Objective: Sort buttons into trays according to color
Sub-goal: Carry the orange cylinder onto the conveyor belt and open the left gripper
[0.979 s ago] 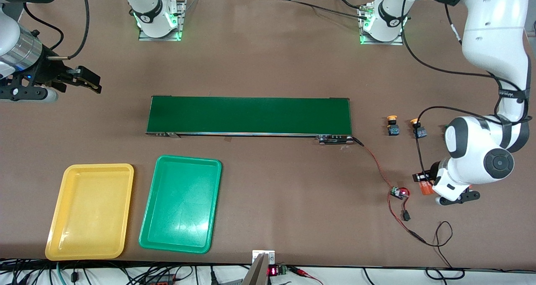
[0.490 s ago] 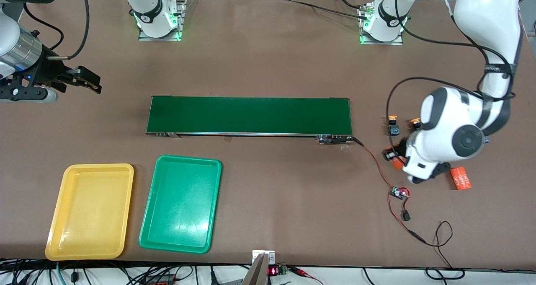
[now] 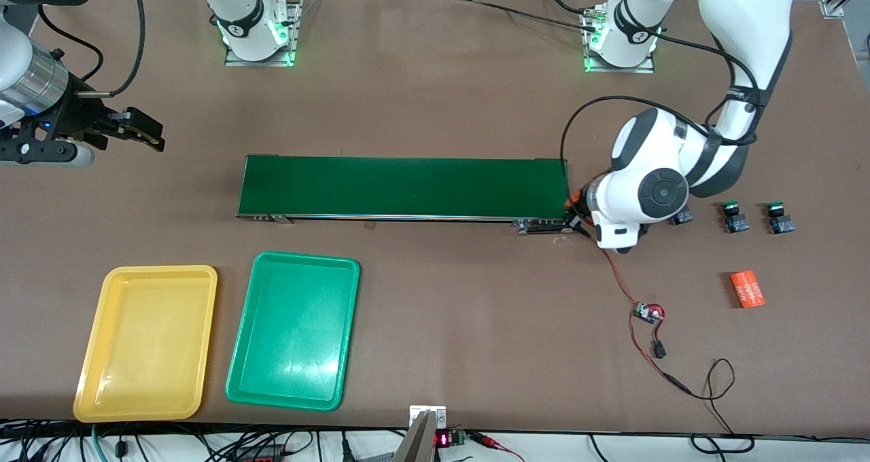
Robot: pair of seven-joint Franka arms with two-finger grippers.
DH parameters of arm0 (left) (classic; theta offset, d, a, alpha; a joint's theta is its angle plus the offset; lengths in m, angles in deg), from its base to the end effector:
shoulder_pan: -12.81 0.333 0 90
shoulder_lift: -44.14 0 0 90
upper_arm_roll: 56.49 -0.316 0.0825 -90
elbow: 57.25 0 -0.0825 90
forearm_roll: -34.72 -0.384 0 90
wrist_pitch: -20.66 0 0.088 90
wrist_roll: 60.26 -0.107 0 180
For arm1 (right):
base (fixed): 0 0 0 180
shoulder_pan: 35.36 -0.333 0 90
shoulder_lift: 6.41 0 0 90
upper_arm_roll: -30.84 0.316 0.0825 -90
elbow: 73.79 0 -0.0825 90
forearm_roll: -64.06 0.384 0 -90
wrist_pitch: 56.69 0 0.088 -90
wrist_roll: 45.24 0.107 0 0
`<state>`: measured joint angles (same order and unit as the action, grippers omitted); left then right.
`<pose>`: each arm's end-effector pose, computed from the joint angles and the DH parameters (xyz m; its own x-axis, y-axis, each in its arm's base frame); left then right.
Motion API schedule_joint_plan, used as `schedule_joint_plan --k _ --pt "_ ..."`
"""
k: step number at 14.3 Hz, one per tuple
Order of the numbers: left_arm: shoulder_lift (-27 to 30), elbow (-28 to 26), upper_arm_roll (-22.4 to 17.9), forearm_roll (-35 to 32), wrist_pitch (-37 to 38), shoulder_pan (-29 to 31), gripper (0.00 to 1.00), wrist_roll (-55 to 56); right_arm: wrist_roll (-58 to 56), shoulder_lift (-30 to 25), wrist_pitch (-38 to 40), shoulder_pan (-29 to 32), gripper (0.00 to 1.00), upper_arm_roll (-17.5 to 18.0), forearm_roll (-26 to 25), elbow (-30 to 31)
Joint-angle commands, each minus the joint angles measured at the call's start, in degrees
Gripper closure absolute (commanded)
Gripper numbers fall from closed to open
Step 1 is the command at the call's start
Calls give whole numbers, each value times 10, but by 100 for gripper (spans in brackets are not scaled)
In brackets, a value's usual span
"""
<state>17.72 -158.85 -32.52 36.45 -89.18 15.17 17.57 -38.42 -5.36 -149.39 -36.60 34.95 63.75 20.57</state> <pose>0.5819 -0.2129 0.3012 0.4888 0.8333 -0.2583 0.8078 -0.5441 -0.2266 0.5588 0.0514 0.5823 0.9986 -0.0254 -0.0464 -0.0250 -0.9996 0.0097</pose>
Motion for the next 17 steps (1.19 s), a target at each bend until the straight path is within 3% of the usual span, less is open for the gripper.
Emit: schedule_joint_plan --k 1,4,8,13,17 --pt "15 -15 12 34 3 7 75 80 5 1 -1 0 0 0 -6 -4" --pt "15 -32 29 49 -17 3 75 132 4 1 0 0 0 0 -6 -4" --pt "18 -92 56 48 -110 3 75 191 4 1 0 1 0 0 -6 -4" --pt "19 -126 58 48 -171 -2 74 215 4 1 1 1 0 0 -6 -4" --pt "32 -147 58 45 -173 -5 65 230 4 1 1 1 0 0 -6 -4"
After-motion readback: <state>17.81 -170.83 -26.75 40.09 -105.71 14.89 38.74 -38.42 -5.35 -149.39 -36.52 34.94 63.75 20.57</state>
